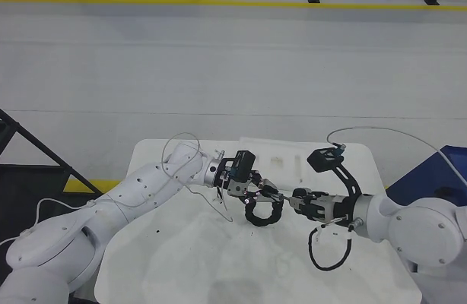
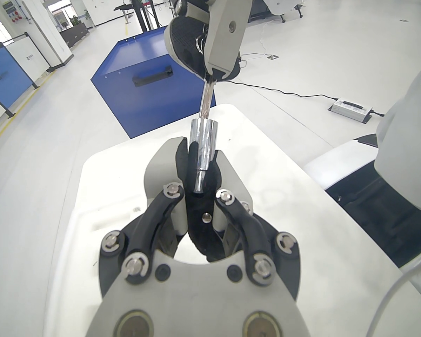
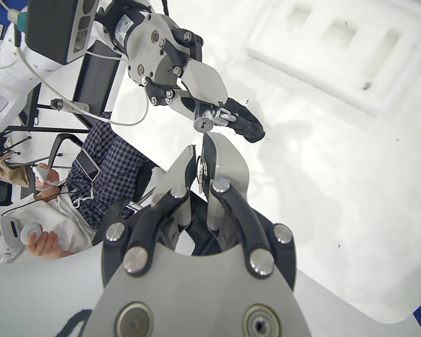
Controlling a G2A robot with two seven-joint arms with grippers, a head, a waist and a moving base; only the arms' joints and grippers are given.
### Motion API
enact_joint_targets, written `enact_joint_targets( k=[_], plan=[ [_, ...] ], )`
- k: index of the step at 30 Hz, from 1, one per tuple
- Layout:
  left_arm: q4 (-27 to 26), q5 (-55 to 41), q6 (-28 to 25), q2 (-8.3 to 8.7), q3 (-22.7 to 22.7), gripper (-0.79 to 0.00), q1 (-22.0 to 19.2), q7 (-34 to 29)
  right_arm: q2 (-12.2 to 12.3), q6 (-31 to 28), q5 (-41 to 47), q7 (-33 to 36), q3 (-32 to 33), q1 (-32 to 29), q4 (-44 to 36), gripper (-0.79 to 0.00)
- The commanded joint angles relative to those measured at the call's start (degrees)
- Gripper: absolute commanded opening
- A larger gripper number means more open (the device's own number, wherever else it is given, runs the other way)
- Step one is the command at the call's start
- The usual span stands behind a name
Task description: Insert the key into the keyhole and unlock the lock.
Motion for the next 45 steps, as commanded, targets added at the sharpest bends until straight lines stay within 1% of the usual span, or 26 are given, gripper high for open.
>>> enact_joint_targets(
  k=[1, 24, 32, 36, 40, 45],
  plan=[
    [-0.11, -0.06, 0.00, 0.00, 0.00, -0.785, -0.02, 0.00, 0.00, -0.05, 0.22, -0.01, -0.10, 0.14, 0.13, -0.785],
    [-0.35, 0.91, 0.51, 0.22, -0.50, -0.785, 0.08, 0.51, 0.16, 0.91, 2.16, -0.63, -0.86, 0.96, 1.00, -0.785],
    [-0.55, 1.44, 1.08, 0.35, -0.73, -0.785, 0.20, 1.08, 0.11, 2.01, 5.25, -1.84, -0.23, 0.70, 2.04, -0.785],
    [-0.33, 3.31, 1.95, 0.45, -0.90, -0.785, -0.06, 1.94, -0.01, 1.60, 9.43, -1.93, 0.31, 0.52, 2.83, -0.785],
    [-0.18, 5.59, 3.12, 0.55, -0.74, -0.785, -0.06, 3.11, 0.08, 2.32, 12.28, -0.91, 1.15, 0.58, 3.70, -0.785],
    [-0.40, 6.47, 3.71, 0.64, -0.50, -0.785, -0.17, 3.71, 0.32, 3.17, 12.86, 0.65, 1.16, 0.93, 4.46, -0.785]
  ],
)
